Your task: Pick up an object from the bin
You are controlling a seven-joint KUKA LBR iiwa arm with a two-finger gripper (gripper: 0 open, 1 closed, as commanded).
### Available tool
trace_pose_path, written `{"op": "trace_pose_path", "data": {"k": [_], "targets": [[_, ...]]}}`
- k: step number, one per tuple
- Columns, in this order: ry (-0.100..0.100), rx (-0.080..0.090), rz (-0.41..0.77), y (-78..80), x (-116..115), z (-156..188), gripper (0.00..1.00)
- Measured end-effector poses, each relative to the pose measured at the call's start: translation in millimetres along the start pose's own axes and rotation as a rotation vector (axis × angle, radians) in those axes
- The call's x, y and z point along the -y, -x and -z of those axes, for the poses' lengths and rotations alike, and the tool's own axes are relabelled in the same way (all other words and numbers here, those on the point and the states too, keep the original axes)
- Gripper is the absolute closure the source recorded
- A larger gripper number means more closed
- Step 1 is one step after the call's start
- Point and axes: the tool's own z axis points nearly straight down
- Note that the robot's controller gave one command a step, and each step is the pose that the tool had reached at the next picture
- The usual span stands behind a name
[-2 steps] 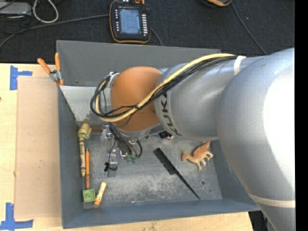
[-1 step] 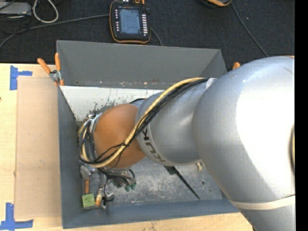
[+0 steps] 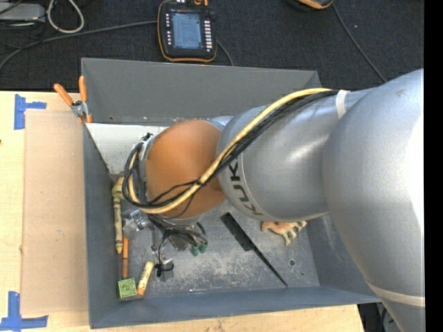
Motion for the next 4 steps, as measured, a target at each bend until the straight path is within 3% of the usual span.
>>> {"op": "trace_pose_path", "data": {"k": [1,2,3,4], "targets": [[0.004,-0.009,0.392,-34.4,-21,-36,0.0],[0.0,-0.004,0.464,-12.0,-11,-67,0.0],[0.004,-0.002,0.805,-27.2,-18,-66,1.0],[0.004,-0.002,0.803,-27.2,-17,-66,1.0]]}}
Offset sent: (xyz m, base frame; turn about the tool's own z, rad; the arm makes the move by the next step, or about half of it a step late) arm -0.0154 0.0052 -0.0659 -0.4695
